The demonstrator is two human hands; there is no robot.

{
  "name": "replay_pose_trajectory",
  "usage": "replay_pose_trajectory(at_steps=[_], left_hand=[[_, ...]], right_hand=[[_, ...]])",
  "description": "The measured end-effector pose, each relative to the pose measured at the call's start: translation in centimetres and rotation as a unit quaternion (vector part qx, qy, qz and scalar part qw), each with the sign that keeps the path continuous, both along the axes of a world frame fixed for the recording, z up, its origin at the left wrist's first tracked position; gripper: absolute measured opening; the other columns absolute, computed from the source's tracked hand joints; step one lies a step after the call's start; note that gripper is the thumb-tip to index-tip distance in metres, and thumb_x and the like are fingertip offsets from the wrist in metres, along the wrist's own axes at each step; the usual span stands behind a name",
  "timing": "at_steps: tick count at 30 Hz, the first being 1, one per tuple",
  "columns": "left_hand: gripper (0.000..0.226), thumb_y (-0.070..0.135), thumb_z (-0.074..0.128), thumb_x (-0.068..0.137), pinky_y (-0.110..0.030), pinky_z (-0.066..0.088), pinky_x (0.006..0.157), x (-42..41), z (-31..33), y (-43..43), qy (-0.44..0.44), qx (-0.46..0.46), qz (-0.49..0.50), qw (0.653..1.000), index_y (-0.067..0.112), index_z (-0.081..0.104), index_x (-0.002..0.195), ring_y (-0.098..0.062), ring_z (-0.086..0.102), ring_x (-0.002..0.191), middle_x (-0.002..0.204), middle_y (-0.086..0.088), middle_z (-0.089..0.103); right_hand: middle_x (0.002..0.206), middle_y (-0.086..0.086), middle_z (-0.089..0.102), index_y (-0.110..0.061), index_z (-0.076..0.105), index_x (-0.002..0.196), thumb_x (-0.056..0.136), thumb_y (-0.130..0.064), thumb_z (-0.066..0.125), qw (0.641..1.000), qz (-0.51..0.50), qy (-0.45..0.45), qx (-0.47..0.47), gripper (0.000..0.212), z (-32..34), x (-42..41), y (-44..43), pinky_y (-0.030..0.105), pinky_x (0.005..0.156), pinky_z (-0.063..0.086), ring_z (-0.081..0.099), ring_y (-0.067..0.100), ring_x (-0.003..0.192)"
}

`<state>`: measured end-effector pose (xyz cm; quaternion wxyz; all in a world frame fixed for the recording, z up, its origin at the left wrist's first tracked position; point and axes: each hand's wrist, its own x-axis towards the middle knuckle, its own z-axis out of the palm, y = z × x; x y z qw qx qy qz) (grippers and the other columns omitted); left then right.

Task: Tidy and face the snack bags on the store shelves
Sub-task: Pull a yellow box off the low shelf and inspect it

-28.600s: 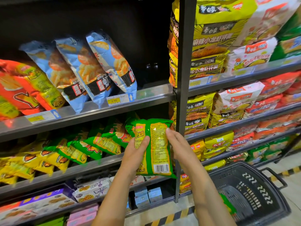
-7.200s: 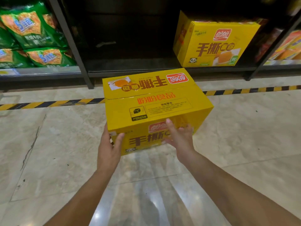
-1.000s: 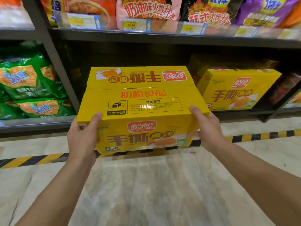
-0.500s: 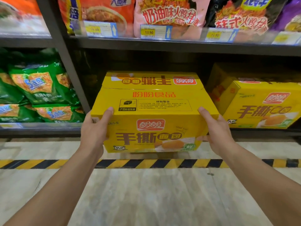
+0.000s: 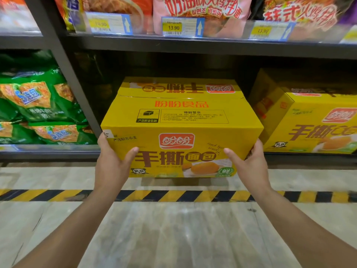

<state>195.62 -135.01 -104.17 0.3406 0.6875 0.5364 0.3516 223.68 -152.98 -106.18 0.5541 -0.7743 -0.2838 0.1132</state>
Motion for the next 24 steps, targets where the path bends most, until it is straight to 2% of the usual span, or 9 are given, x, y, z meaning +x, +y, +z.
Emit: replay_pose_trajectory(at_steps=[4,8,11,16,20,24], left_hand=[[0.078,0.044,0.074,0.093,-0.056,0.053,0.097,1.0,0.1,1.2,0.004,0.002,0.009,1.0,0.024,0.028,0.152,-0.036,0.064,0.124,0.142,-0.004,0.062],[0.076,0.046,0.074,0.092,-0.061,0.057,0.094,1.9,0.2,2.7,0.021,0.005,0.01,1.0,0.026,0.028,0.149,-0.038,0.067,0.119,0.139,-0.004,0.063],[0.073,0.044,0.074,0.094,-0.059,0.056,0.097,2.7,0.3,3.6,0.024,0.01,0.008,1.0,0.024,0.029,0.147,-0.037,0.066,0.12,0.138,-0.003,0.063],[0.074,0.04,0.075,0.095,-0.057,0.053,0.102,4.2,0.2,5.5,0.024,0.013,0.004,1.0,0.021,0.029,0.15,-0.034,0.063,0.126,0.143,-0.005,0.06],[0.074,0.039,0.074,0.095,-0.051,0.052,0.099,5.5,0.3,6.8,0.026,0.004,0.013,1.0,0.02,0.029,0.151,-0.033,0.062,0.126,0.141,-0.007,0.06],[0.074,0.041,0.074,0.095,-0.051,0.051,0.097,6.2,0.2,8.0,0.035,0.003,0.019,0.999,0.019,0.029,0.15,-0.035,0.063,0.123,0.139,-0.008,0.063]], right_hand=[[0.141,-0.005,0.061,-0.03,0.038,0.153,0.09,-0.04,0.078,1.0,-0.018,-0.001,0.008,0.075,-0.7,0.7,1.4,0.031,0.097,0.05,0.06,0.018,0.126],[0.141,-0.003,0.062,-0.028,0.037,0.153,0.09,-0.04,0.078,1.0,-0.023,-0.01,0.009,0.076,-0.8,1.5,2.9,0.038,0.1,0.053,0.061,0.022,0.126],[0.142,-0.001,0.061,-0.026,0.037,0.153,0.091,-0.038,0.078,0.999,-0.027,-0.016,0.004,0.075,-0.8,2.4,4.0,0.034,0.097,0.051,0.061,0.022,0.126],[0.145,0.0,0.058,-0.026,0.034,0.155,0.092,-0.039,0.077,0.999,-0.025,-0.025,-0.001,0.077,-0.8,3.9,6.1,0.036,0.099,0.049,0.058,0.025,0.129],[0.144,0.001,0.058,-0.025,0.034,0.155,0.093,-0.039,0.076,1.0,-0.017,-0.024,-0.002,0.077,-0.7,5.2,7.5,0.037,0.098,0.049,0.058,0.025,0.129],[0.142,0.001,0.059,-0.024,0.034,0.155,0.093,-0.038,0.076,1.0,-0.015,-0.026,0.0,0.076,-0.8,6.0,8.6,0.035,0.097,0.049,0.059,0.025,0.127]])
